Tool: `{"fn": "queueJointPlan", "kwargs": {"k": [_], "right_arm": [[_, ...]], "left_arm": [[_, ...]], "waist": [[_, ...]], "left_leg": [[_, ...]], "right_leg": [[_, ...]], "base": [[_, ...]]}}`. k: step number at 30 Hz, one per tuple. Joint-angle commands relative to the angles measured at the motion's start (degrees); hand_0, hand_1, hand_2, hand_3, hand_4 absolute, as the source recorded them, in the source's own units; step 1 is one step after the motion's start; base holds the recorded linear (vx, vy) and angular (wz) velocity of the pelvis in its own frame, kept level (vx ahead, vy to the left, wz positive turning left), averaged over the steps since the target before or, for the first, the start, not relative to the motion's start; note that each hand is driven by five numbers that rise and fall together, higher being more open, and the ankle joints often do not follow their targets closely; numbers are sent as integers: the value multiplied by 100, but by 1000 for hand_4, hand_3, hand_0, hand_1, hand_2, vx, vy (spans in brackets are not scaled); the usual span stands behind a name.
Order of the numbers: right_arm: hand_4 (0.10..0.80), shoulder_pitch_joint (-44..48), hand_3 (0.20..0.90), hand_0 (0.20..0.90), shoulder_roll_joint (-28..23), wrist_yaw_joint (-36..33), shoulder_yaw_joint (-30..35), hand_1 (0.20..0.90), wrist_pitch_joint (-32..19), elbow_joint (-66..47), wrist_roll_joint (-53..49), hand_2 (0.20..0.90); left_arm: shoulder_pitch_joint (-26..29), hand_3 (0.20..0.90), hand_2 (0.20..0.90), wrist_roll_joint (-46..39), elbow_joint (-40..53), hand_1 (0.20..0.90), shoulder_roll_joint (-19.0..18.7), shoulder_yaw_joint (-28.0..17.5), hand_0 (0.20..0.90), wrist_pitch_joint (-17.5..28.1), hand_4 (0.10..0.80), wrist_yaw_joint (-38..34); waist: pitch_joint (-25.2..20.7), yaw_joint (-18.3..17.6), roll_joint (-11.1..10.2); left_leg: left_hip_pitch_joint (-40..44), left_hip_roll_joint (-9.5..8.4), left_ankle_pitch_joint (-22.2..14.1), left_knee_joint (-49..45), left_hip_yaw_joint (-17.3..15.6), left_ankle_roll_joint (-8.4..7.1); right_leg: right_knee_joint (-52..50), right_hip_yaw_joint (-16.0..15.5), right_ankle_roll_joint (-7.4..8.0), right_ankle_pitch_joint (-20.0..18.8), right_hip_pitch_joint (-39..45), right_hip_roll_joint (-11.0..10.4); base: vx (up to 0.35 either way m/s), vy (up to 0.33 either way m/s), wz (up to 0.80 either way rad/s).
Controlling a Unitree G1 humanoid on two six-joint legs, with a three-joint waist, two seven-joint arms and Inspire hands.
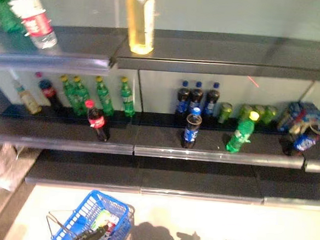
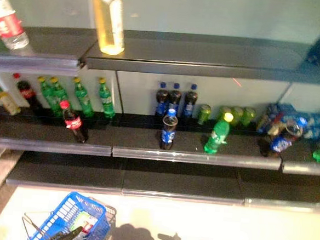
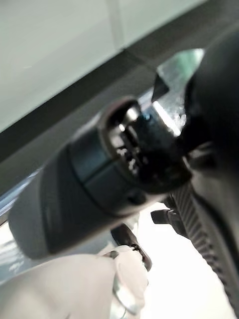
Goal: Pick up the drink and place into the basket.
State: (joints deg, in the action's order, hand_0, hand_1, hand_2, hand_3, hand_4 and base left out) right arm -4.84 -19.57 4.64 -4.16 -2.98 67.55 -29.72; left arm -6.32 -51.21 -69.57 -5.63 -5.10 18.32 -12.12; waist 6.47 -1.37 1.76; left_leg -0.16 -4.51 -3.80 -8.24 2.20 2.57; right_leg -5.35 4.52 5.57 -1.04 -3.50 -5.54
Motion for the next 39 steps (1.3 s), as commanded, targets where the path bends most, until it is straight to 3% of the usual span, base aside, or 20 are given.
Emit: {"fn": "queueJointPlan", "kwargs": {"k": [1, 6, 7, 8, 13, 15, 19, 20, 21, 23, 24, 27, 28, 29, 30, 31, 35, 36, 37, 39], "right_arm": [[800, 229, 900, 900, 360, 71, 61, 900, -200, 19, -278, 900], [800, 97, 900, 900, 645, -49, 180, 900, -414, 144, -498, 900], [800, 95, 900, 900, 755, -67, 119, 900, -456, 126, -470, 900], [800, 120, 900, 900, 793, -32, 109, 900, -425, 120, -335, 900], [800, 128, 900, 900, 860, 30, 35, 900, -589, 179, -219, 900], [800, 228, 900, 900, 864, 24, 73, 900, -567, 276, -234, 900], [800, 284, 900, 900, 868, -2, 73, 900, -478, 305, -71, 900], [800, 291, 900, 900, 858, 22, 57, 900, -442, 302, 18, 900], [800, 289, 900, 900, 839, 36, -12, 900, -231, 347, 228, 900], [800, 265, 900, 900, 801, 73, -42, 900, -170, 370, 222, 900], [800, 278, 900, 900, 781, 79, -62, 900, -109, 388, 209, 900], [800, 277, 900, 900, 753, 77, -87, 900, -66, 419, 232, 900], [800, 315, 900, 900, 741, 46, -124, 900, -47, 426, 340, 900], [800, 354, 900, 900, 703, 39, -162, 900, -38, 436, 424, 900], [800, 400, 900, 900, 655, 33, -187, 900, -32, 456, 447, 900], [800, 445, 900, 900, 616, 31, -198, 900, -22, 475, 437, 900], [800, 570, 900, 900, 578, 34, -185, 900, -36, 533, 451, 900], [800, 615, 900, 900, 587, 11, -211, 900, -50, 547, 471, 900], [800, 614, 900, 900, 615, -23, -225, 900, -49, 517, 449, 900], [800, 572, 900, 900, 668, -31, -178, 900, -56, 475, 427, 900]], "left_arm": [[62, 200, 300, -190, 48, 300, -578, -233, 300, 601, 100, -68], [70, 200, 300, 12, -223, 300, -521, -69, 300, 656, 100, -53], [18, 200, 300, 39, -295, 300, -552, -181, 300, 675, 100, 12], [6, 200, 300, -10, -324, 300, -567, -294, 300, 678, 100, 35], [54, 200, 300, -262, -354, 300, -675, -287, 300, 612, 100, 117], [85, 200, 300, -462, -384, 300, -728, -355, 300, 556, 100, 145], [59, 200, 300, -707, -343, 300, -742, -513, 300, 546, 100, 142], [45, 200, 300, -802, -325, 300, -739, -558, 300, 551, 100, 115], [24, 200, 300, -996, -280, 300, -716, -631, 300, 624, 100, 46], [16, 200, 300, -1007, -269, 300, -699, -693, 300, 601, 100, -30], [6, 200, 300, -1085, -312, 300, -682, -742, 300, 615, 100, -12], [-61, 200, 300, -1174, -377, 300, -633, -795, 300, 594, 100, 65], [-81, 200, 300, -1279, -407, 300, -588, -751, 300, 579, 100, 73], [-99, 200, 300, -1399, -425, 300, -519, -745, 300, 601, 100, 63], [-107, 200, 300, -1486, -447, 300, -472, -739, 300, 613, 100, 62], [-114, 200, 300, -1552, -470, 300, -444, -714, 300, 626, 100, 73], [-131, 200, 300, -1712, -526, 300, -407, -727, 300, 676, 100, 117], [-148, 200, 300, -1786, -550, 300, -406, -704, 300, 704, 100, 126], [-152, 200, 300, -1714, -557, 300, -410, -756, 300, 710, 100, 83], [-140, 200, 300, -1577, -560, 300, -429, -828, 300, 703, 100, 14]], "waist": [[67, 28, -441], [-44, -85, -417], [-25, -25, -434], [-15, 9, -430], [9, -3, -351], [16, 25, -317], [46, 87, -320], [36, 110, -336], [15, 95, -458], [55, 124, -566], [88, 160, -637], [228, 273, -771], [285, 392, -815], [317, 495, -778], [326, 561, -754], [345, 605, -728], [367, 729, -601], [341, 833, -513], [280, 895, -419], [208, 892, -409]], "left_leg": [[-57, -189, -388, -420, -186, -189], [386, -84, -119, 580, -285, -157], [512, -24, -100, 719, -601, -189], [558, 28, -118, 753, -781, -191], [584, 173, -99, 777, -904, -109], [574, 324, -172, 628, -1103, -136], [631, 497, -243, 528, -1385, -219], [637, 569, -243, 490, -1460, -260], [599, 924, -302, 116, -1591, -421], [483, 1181, -330, -404, -1602, -525], [303, 1302, -154, -926, -1505, -554], [-292, 1406, 123, -2142, -1349, -443], [-562, 884, -104, -2375, -962, -233], [-724, 434, -184, -2329, -740, -139], [-892, 155, -87, -2191, -651, -125], [-1005, 37, 7, -2049, -633, -132], [-1173, -136, 368, -1179, -716, -235], [-1325, -207, 631, -676, -812, -312], [-1456, -167, 881, -178, -1295, -383], [-1401, -192, 872, 92, -1843, -424]], "right_leg": [[566, -272, -235, -37, 556, 499], [616, -327, -130, -122, 477, 594], [509, -877, -47, -159, 365, 470], [423, -1120, -6, -136, 334, 376], [-28, -1124, 105, -62, 169, 72], [-68, -1273, 232, -135, 132, -289], [36, -1570, 282, -183, 185, -459], [109, -1684, 272, -202, 228, -489], [228, -1612, 84, -77, 318, -231], [280, -1619, -86, 1, 438, -54], [343, -1597, -207, 19, 527, 70], [383, -1583, -475, 62, 696, 288], [389, -1457, -497, 43, 742, 315], [414, -1323, -487, 34, 784, 384], [453, -1201, -491, 44, 822, 467], [492, -1112, -498, 81, 887, 549], [591, -985, -497, 206, 1086, 804], [621, -1000, -510, 284, 1210, 938], [602, -1132, -539, 428, 1382, 1094], [519, -1280, -545, 712, 1615, 1176]], "base": [[23, 60, -47], [-13, 12, -12], [-98, -117, -8], [-123, -175, -44], [-66, -185, -70], [-45, -369, -18], [13, -284, -45], [114, -727, -93], [145, -826, -105], [156, -734, -74], [107, -504, -71], [122, -462, -46], [162, -234, -41], [194, -196, -67], [183, -122, -71], [196, -130, -86], [220, -102, -53], [477, -187, -42], [525, -201, -43], [492, -140, -40]]}}
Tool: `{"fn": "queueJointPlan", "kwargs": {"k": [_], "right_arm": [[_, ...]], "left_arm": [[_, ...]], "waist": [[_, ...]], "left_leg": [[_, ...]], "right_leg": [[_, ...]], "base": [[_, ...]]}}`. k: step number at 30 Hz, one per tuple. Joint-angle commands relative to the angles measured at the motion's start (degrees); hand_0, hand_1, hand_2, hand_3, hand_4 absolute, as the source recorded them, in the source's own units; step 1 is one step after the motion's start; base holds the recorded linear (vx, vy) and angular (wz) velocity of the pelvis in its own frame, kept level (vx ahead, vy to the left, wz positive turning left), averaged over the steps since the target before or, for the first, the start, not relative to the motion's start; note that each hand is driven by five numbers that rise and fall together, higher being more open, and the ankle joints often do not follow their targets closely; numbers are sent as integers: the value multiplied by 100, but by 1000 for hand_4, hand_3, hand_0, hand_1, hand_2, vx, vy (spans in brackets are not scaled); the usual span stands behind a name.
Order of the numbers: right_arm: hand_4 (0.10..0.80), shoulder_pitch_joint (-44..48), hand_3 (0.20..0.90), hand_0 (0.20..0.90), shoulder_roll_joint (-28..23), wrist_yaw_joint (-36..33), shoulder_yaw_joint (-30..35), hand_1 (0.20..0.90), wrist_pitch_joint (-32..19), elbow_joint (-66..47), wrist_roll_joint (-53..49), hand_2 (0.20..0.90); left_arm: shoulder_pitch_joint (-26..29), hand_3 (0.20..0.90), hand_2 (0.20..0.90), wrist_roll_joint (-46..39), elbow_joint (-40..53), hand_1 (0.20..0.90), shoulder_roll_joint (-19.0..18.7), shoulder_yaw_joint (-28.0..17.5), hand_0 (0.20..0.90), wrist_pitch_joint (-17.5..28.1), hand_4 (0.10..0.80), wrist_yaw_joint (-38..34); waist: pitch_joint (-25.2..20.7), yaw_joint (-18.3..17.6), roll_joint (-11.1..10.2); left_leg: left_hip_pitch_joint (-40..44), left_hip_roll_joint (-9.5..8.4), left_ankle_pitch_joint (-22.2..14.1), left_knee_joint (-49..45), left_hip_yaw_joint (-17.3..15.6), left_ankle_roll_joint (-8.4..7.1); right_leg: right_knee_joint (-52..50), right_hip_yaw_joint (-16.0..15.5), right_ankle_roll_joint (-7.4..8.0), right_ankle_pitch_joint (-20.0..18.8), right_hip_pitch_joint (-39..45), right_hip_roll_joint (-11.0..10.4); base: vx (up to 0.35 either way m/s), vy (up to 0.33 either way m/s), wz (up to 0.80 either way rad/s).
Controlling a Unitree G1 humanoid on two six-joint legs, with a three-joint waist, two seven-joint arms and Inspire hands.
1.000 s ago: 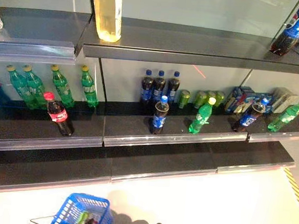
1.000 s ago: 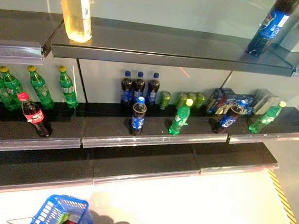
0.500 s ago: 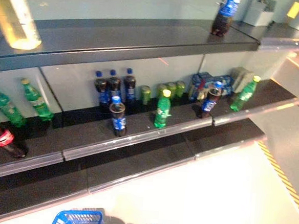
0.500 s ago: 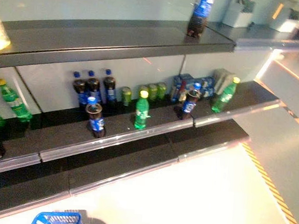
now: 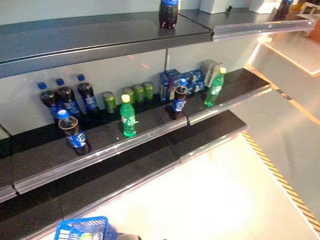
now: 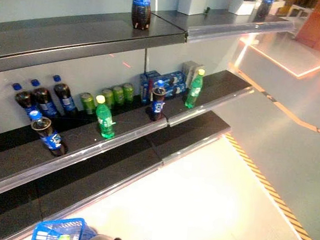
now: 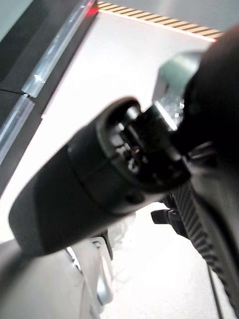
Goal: Pick up the drink and place into the basket.
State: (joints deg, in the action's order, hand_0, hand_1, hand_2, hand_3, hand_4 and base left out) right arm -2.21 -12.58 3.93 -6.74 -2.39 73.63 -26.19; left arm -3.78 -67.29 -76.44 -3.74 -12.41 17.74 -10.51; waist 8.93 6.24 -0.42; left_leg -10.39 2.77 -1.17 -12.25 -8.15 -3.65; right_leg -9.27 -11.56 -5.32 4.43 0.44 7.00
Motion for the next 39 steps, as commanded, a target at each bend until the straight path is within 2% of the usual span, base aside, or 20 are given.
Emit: {"fn": "queueJointPlan", "kwargs": {"k": [1, 3, 4, 7, 9, 10, 12, 13, 15, 17, 19, 22, 25, 28, 29, 32, 33, 34, 35, 39], "right_arm": [[800, 290, 900, 900, 34, 14, 74, 900, -144, -152, 65, 900], [800, 269, 900, 900, 104, -7, 41, 900, -164, -172, 84, 900], [800, 290, 900, 900, 185, -50, -47, 900, -83, -205, 99, 900], [800, 373, 900, 900, 295, 5, -115, 900, 44, -177, 215, 900], [800, 426, 900, 900, 325, 99, -168, 900, 4, -161, 178, 900], [800, 472, 900, 900, 336, 77, -211, 900, 20, -180, 75, 900], [800, 482, 900, 900, 347, -21, -225, 900, 35, -236, -97, 900], [800, 462, 900, 900, 331, -44, -208, 900, -19, -276, -157, 900], [800, 450, 900, 900, 290, -92, -174, 900, -117, -294, -269, 900], [800, 432, 900, 900, 206, -147, -119, 900, -243, -305, -544, 900], [800, 477, 900, 900, 160, -80, -80, 900, -284, -327, -486, 900], [800, 581, 900, 900, 161, -39, -88, 900, -211, -348, -274, 900], [800, 645, 900, 900, 223, -67, -236, 900, -40, -481, -267, 900], [800, 647, 900, 900, 241, -86, -261, 900, 30, -501, -273, 900], [800, 646, 900, 900, 211, -160, -308, 900, 141, -544, -233, 900], [800, 488, 900, 900, 66, -228, -176, 900, -47, -607, -765, 900], [800, 453, 900, 900, -29, -174, -56, 900, -143, -621, -830, 900], [800, 474, 900, 900, -133, -98, 10, 900, -200, -590, -693, 900], [800, 479, 900, 900, -207, -56, 58, 900, -244, -570, -655, 900], [800, 479, 900, 900, -254, 107, 151, 900, -338, -541, -720, 900]], "left_arm": [[-375, 200, 300, 91, 148, 300, -624, -119, 300, 766, 100, -212], [-396, 200, 300, 120, 207, 300, -649, -156, 300, 742, 100, -298], [-432, 200, 300, 103, 208, 300, -683, -274, 300, 701, 100, -368], [-445, 200, 300, 217, 115, 300, -771, -466, 300, 664, 100, -271], [-441, 200, 300, 269, 105, 300, -826, -460, 300, 691, 100, -224], [-443, 200, 300, 284, 142, 300, -843, -438, 300, 699, 100, -210], [-348, 200, 300, 257, 199, 300, -853, -300, 300, 762, 100, -90], [-207, 200, 300, 267, 281, 300, -832, -157, 300, 790, 100, -79], [-11, 200, 300, 226, 349, 300, -829, 66, 300, 779, 100, -88], [228, 200, 300, 190, 422, 300, -861, 295, 300, 685, 100, -87], [344, 200, 300, -71, 468, 300, -885, 399, 300, 683, 100, -121], [299, 200, 300, -247, 520, 300, -932, 430, 300, 664, 100, -151], [173, 200, 300, -141, 642, 300, -874, 353, 300, 772, 100, -373], [136, 200, 300, -158, 605, 300, -860, 345, 300, 795, 100, -434], [72, 200, 300, -15, 536, 300, -826, 141, 300, 738, 100, -456], [53, 200, 300, 517, 425, 300, -728, 174, 300, 644, 100, -402], [44, 200, 300, 489, 423, 300, -669, 197, 300, 655, 100, -302], [5, 200, 300, 363, 439, 300, -643, 228, 300, 657, 100, -212], [-25, 200, 300, 326, 447, 300, -633, 232, 300, 650, 100, -123], [-72, 200, 300, 132, 440, 300, -626, 134, 300, 760, 100, 126]], "waist": [[-87, 89, -198], [-146, 55, -238], [-245, 157, -282], [-352, 275, -509], [-381, 349, -527], [-375, 321, -490], [-375, 232, -435], [-374, 169, -358], [-303, 4, -203], [-138, -232, -4], [33, -419, 10], [156, -468, 6], [111, -299, -174], [69, -254, -235], [10, -201, -314], [70, -210, -340], [106, -263, -347], [127, -303, -332], [145, -332, -291], [103, -373, -317]], "left_leg": [[-296, -899, 495, 497, -1187, 281], [-174, -957, 257, 487, -1321, 422], [-110, -1104, 231, 539, -1187, 629], [31, -1303, -104, 397, -1221, 970], [221, -1281, -77, 521, -1102, 997], [331, -1201, -69, 541, -1002, 954], [404, -1094, -74, 481, -798, 872], [404, -1022, -81, 401, -564, 819], [498, -916, -97, 339, -87, 746], [716, -763, -212, 384, 517, 697], [946, -641, -504, 399, 874, 591], [1222, -360, -779, 374, 1100, 486], [1151, 162, -772, 144, 1066, 270], [1131, 360, -710, 91, 1087, 149], [1169, 632, -548, 98, 1012, 4], [711, 940, 201, -187, 394, -168], [564, 887, 192, -388, 162, -147], [569, 663, -26, -451, 51, -89], [586, 588, -75, -521, -38, -78], [723, 51, -422, -493, 133, 43]], "right_leg": [[772, 191, 522, 334, 1292, -10], [590, 123, 529, 515, 1314, 19], [305, 117, 551, 404, 1293, 112], [-719, 131, 1064, -469, 1165, 197], [-1814, 61, 1548, -1346, 871, 204], [-2186, 82, 1625, -1471, 582, 144], [-2125, 30, 1550, -1165, 416, -240], [-1786, 0, 1410, -792, 381, -583], [-1151, 147, 1223, -440, 108, -928], [-448, 627, 1153, -682, -535, -1470], [515, 1078, 1337, -1539, -956, -2114], [931, 1246, 1492, -1806, -1096, -2314], [586, 871, 1595, -1276, -687, -2236], [471, 749, 1531, -1053, -568, -2084], [398, 555, 1354, -826, -463, -1869], [609, -36, 1091, -685, -49, -1642], [681, -301, 1020, -675, 10, -1643], [722, -393, 992, -701, -29, -1654], [745, -436, 955, -695, -25, -1612], [884, -345, 930, -724, -9, -1481]], "base": [[481, -134, 25], [348, -121, 120], [411, -181, 88], [438, -171, 1], [360, -145, 15], [333, -195, 25], [283, -232, 41], [222, -273, 77], [185, -289, 135], [153, -387, 180], [220, -533, 127], [215, -449, 85], [120, -532, 64], [101, -427, 44], [135, -517, 11], [60, -528, 27], [-134, -223, 112], [-159, -142, 132], [-147, -39, 79], [-95, 31, 15]]}}
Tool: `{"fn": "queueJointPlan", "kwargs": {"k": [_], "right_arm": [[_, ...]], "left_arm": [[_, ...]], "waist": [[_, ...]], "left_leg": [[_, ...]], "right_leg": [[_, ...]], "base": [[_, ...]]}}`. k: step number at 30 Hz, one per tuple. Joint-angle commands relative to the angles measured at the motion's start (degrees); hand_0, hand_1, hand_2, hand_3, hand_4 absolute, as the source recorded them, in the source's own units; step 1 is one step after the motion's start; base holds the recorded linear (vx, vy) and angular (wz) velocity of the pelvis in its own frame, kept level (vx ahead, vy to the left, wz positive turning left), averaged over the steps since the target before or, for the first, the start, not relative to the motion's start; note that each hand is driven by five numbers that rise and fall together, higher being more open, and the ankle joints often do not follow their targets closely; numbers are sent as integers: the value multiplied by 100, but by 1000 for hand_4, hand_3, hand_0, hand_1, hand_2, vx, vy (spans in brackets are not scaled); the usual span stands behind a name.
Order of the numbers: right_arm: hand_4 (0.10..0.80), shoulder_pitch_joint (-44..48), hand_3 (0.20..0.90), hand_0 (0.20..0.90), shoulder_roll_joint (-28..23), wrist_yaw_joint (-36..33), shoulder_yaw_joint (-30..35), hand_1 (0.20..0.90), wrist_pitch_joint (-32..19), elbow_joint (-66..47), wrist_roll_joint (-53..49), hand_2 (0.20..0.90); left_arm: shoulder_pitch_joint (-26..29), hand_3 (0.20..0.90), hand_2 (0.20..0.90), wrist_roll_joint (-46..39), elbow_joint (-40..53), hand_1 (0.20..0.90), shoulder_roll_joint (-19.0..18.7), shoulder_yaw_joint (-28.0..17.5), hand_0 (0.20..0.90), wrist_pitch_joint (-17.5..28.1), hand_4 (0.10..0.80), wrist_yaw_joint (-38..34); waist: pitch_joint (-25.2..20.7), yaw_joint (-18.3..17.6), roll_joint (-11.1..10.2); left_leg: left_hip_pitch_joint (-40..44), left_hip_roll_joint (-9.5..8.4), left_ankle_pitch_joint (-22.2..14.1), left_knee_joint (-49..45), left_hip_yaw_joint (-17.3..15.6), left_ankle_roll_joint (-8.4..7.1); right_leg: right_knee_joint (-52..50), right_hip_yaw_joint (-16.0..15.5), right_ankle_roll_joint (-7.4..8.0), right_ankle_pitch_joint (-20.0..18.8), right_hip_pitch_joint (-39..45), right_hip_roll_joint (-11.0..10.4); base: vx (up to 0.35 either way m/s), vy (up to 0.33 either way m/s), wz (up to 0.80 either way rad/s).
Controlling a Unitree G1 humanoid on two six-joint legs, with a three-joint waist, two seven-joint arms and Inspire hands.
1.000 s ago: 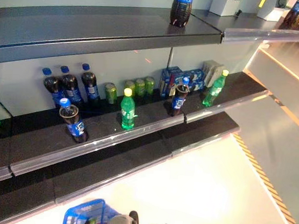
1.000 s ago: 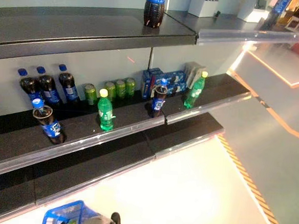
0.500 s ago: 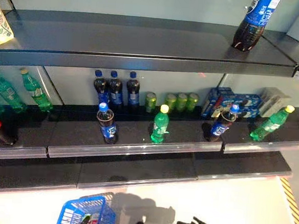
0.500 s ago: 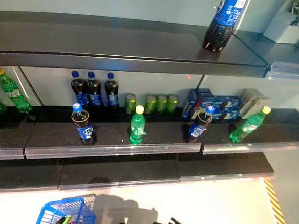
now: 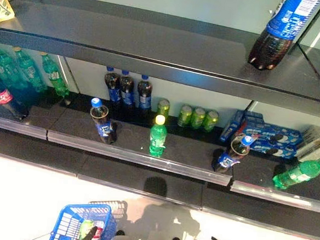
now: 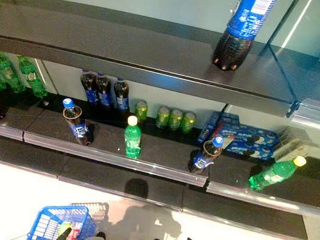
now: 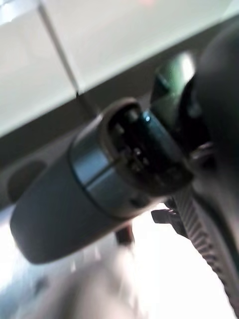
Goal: Pick up the drink and place into the basket.
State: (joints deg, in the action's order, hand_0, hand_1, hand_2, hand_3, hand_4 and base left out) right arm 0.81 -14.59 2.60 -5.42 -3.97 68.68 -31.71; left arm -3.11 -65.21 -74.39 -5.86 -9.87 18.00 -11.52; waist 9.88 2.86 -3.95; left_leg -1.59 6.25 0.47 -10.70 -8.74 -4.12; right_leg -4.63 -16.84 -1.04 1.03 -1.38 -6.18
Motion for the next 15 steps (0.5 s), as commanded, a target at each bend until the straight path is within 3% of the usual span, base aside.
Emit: {"fn": "queueJointPlan", "kwargs": {"k": [1, 6, 10, 11, 12, 14, 15], "right_arm": [[800, 163, 900, 900, -18, 251, 5, 900, -191, -52, -173, 900], [800, 114, 900, 900, 161, 214, -89, 900, -239, -104, -440, 900], [800, 72, 900, 900, 350, 252, -259, 900, -336, -317, -436, 900], [800, 56, 900, 900, 367, 276, -288, 900, -344, -386, -438, 900], [800, 39, 900, 900, 403, 177, -391, 900, -337, -588, -503, 900], [800, 93, 900, 900, 358, 201, -630, 900, -450, -868, -450, 900], [800, 96, 900, 900, 359, 201, -630, 900, -450, -868, -450, 900]], "left_arm": [[-120, 200, 300, -5, 256, 300, -411, -118, 300, 732, 100, 224], [-5, 200, 300, 220, 274, 300, -424, -55, 300, 664, 100, 276], [36, 200, 300, 295, 375, 300, -510, 100, 300, 670, 100, 211], [45, 200, 300, 318, 383, 300, -535, 118, 300, 685, 100, 204], [111, 200, 300, 403, 440, 300, -612, 172, 300, 644, 100, 169], [278, 200, 300, 300, 528, 300, -713, 273, 300, 599, 100, 100], [280, 200, 300, 300, 527, 300, -715, 271, 300, 599, 100, 100]], "waist": [[-13, -73, 43], [-51, -215, 134], [2, -419, 257], [36, -466, 283], [77, -576, 296], [151, -573, 372], [137, -573, 368]], "left_leg": [[-61, -324, -645, -487, 104, 115], [342, -366, -648, 126, -72, 148], [721, -454, -610, 709, -148, 249], [745, -450, -625, 721, -109, 285], [653, -493, -613, 667, 52, 375], [430, -454, -577, 454, 17, 441], [409, -456, -565, 457, 15, 442]], "right_leg": [[426, 173, 517, -392, 158, -152], [459, 185, 643, -539, 62, -186], [249, 422, 951, -806, -423, -329], [112, 616, 950, -738, -458, -298], [-237, 1066, 921, -624, -602, -226], [-843, 938, 856, -277, -642, -350], [-833, 939, 854, -291, -659, -352]], "base": [[-87, 75, -9], [-105, 134, 6], [-141, 163, -1], [-153, 69, -16], [-240, 26, 12], [-261, -25, 50], [-190, -52, 37]]}}
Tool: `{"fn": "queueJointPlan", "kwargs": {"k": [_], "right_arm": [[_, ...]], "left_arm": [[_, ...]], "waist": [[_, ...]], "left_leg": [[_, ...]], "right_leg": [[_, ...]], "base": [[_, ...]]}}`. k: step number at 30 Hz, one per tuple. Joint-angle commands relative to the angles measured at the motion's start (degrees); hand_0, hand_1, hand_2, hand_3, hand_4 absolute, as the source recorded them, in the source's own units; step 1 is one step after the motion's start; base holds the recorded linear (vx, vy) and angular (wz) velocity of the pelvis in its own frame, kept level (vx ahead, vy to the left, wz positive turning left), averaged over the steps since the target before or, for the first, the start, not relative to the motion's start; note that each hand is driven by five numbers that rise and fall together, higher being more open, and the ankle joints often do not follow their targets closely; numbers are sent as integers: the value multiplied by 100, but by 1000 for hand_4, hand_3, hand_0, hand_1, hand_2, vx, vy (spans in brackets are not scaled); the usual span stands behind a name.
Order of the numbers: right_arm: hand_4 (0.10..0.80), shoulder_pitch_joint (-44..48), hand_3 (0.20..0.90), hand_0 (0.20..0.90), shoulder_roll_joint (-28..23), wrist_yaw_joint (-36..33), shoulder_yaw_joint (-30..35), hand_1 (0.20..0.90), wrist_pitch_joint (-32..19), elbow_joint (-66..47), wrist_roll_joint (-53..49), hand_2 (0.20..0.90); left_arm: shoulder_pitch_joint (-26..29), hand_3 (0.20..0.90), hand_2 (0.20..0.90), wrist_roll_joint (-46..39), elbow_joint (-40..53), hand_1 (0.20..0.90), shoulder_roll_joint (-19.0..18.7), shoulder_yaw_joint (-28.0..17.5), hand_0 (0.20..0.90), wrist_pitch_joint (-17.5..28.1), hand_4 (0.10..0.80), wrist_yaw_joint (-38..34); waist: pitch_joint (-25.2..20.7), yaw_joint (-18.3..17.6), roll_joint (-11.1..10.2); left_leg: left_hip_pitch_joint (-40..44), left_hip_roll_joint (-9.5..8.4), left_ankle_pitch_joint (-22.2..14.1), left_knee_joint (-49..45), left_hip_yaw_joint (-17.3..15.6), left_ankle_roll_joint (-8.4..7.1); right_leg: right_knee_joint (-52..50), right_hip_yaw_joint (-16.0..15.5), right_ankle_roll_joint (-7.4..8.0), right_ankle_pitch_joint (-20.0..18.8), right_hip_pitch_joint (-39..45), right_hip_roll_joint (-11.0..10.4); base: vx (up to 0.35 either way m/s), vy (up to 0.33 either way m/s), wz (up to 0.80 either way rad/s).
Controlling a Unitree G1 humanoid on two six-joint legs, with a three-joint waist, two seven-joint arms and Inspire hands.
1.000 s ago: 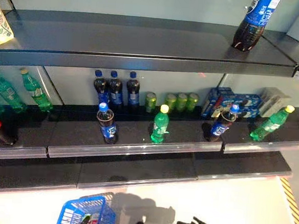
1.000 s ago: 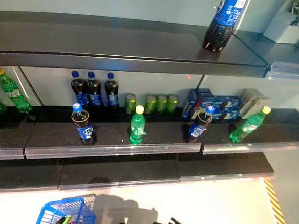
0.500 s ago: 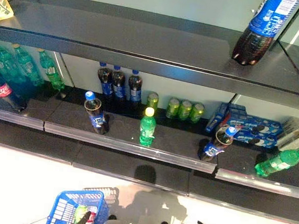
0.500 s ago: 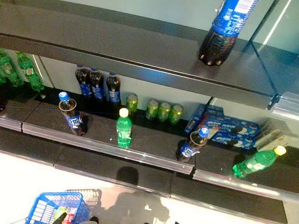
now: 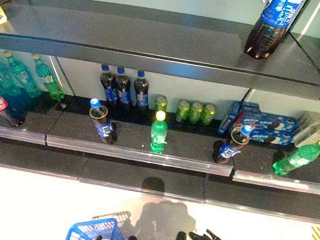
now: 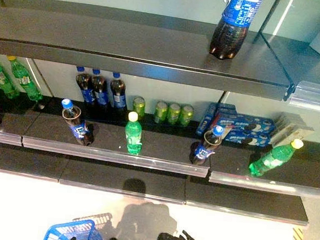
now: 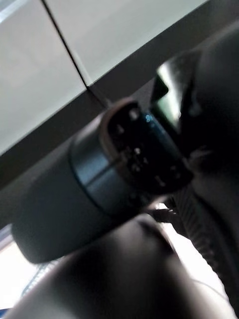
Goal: Pick up the drink and place into the basket.
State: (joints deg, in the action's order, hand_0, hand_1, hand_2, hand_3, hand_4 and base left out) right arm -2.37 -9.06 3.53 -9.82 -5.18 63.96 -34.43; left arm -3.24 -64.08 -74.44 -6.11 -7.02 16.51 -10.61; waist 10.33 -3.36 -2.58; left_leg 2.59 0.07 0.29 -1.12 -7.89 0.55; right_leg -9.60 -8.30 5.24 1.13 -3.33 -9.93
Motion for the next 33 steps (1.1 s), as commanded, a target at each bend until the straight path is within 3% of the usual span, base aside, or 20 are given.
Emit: {"fn": "queueJointPlan", "kwargs": {"k": [1, 6, 7, 8, 11, 15, 17, 22, 33], "right_arm": [[800, 463, 900, 900, -212, 97, -273, 900, -333, -495, -82, 900], [800, 615, 900, 900, -280, -77, -531, 900, -215, -923, 304, 900], [800, 643, 900, 900, -447, -323, -777, 900, -96, -1627, 760, 900], [800, 636, 900, 900, -504, -350, -817, 900, -65, -1852, 832, 900], [800, 319, 900, 900, -1015, -339, -898, 900, 338, -3881, 1386, 900], [800, -42, 900, 900, -1547, -117, -756, 900, 91, -5233, 1788, 900], [800, -145, 900, 900, -1868, -565, -626, 900, -372, -5783, 2789, 900], [800, -144, 900, 900, -2331, -617, -169, 900, -478, -7008, 2774, 900], [800, -99, 900, 900, -2653, -753, 420, 900, -702, -8278, 2483, 900]], "left_arm": [[345, 200, 300, 100, 571, 300, -683, -3, 300, 740, 100, -49], [369, 200, 300, 123, 756, 300, -532, 27, 300, 749, 100, -373], [261, 200, 300, 292, 927, 300, -455, 78, 300, 618, 100, -557], [225, 200, 300, 364, 961, 300, -443, 92, 300, 593, 100, -584], [-115, 200, 300, 306, 1212, 300, -425, 74, 300, 582, 100, -517], [-258, 200, 300, 268, 1396, 300, -565, -6, 300, 486, 100, -430], [-277, 200, 300, 285, 1422, 300, -632, -85, 300, 472, 100, -369], [-290, 200, 300, 316, 1484, 300, -645, -175, 300, 488, 100, -350], [-287, 200, 300, 572, 1310, 300, -625, -287, 300, 394, 100, -320]], "waist": [[104, 88, 261], [51, 221, 166], [59, 256, 113], [62, 260, 97], [86, 143, 35], [30, -3, 2], [-14, -76, -9], [-62, -171, -27], [-224, -180, -98]], "left_leg": [[-107, 201, -533, -584, -96, -5], [-321, 361, -559, -932, -172, -155], [-359, 533, -548, -1096, -130, -281], [-364, 571, -520, -1095, -120, -309], [-265, 750, -320, -847, -141, -433], [-98, 806, -247, -544, -230, -474], [18, 827, -257, -404, -311, -500], [168, 826, -318, -296, -500, -466], [291, 785, -487, -311, -700, -385]], "right_leg": [[-548, 35, 218, -238, -477, -73], [142, -129, 168, -293, -136, -221], [310, -94, 87, -267, 51, -127], [339, -97, 74, -264, 83, -104], [479, -112, 40, -223, 228, 17], [532, -125, 126, -237, 220, -1], [550, -147, 225, -268, 195, -56], [599, -109, 340, -301, 207, -110], [686, -17, 457, -329, 275, -192]], "base": [[-168, -96, 15], [-92, -189, -7], [-37, -253, -37], [-52, -258, -38], [-47, -74, -20], [-37, 15, -8], [-41, 53, -4], [-35, 50, -11], [-15, 27, -3]]}}
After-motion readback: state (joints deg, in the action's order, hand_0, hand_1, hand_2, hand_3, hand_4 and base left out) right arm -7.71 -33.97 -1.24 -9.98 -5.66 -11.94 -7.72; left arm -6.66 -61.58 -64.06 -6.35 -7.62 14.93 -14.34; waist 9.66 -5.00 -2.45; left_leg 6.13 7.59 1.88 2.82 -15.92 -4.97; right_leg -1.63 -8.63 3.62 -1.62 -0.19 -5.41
